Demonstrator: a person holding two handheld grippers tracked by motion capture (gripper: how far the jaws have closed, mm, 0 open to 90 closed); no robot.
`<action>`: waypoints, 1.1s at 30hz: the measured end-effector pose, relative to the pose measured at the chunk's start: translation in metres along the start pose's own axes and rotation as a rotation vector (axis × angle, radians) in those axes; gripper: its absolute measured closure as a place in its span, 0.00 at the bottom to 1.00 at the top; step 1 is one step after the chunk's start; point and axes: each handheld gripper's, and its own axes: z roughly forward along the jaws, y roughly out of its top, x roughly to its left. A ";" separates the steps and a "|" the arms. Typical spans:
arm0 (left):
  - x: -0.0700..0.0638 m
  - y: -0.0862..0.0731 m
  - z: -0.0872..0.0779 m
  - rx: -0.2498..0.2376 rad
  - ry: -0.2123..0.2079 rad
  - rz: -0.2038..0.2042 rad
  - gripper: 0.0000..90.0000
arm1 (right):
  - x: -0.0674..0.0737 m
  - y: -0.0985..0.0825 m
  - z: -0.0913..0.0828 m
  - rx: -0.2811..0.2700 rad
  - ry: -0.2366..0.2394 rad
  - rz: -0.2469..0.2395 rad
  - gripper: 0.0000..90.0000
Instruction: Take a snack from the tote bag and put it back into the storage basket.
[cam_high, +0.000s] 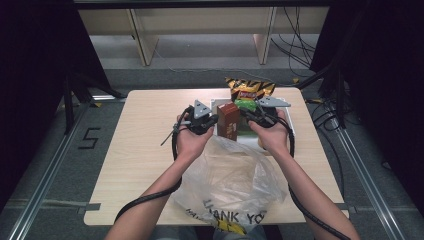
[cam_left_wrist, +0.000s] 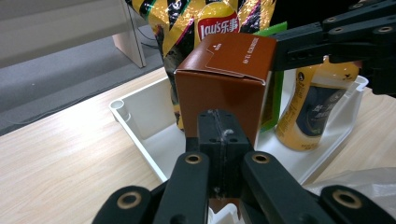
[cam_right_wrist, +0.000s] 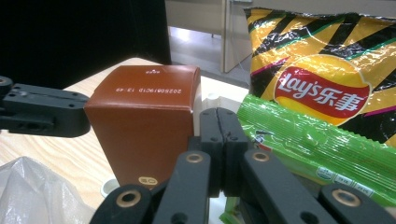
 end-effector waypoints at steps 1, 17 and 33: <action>0.000 0.000 0.001 0.002 0.001 -0.002 1.00 | -0.001 0.000 0.000 -0.003 -0.003 -0.009 1.00; 0.004 0.004 0.014 0.035 0.019 -0.005 1.00 | 0.000 -0.002 0.001 0.012 0.008 -0.040 1.00; 0.005 0.010 0.017 0.046 0.037 0.001 1.00 | 0.007 0.000 -0.002 0.013 0.010 -0.071 1.00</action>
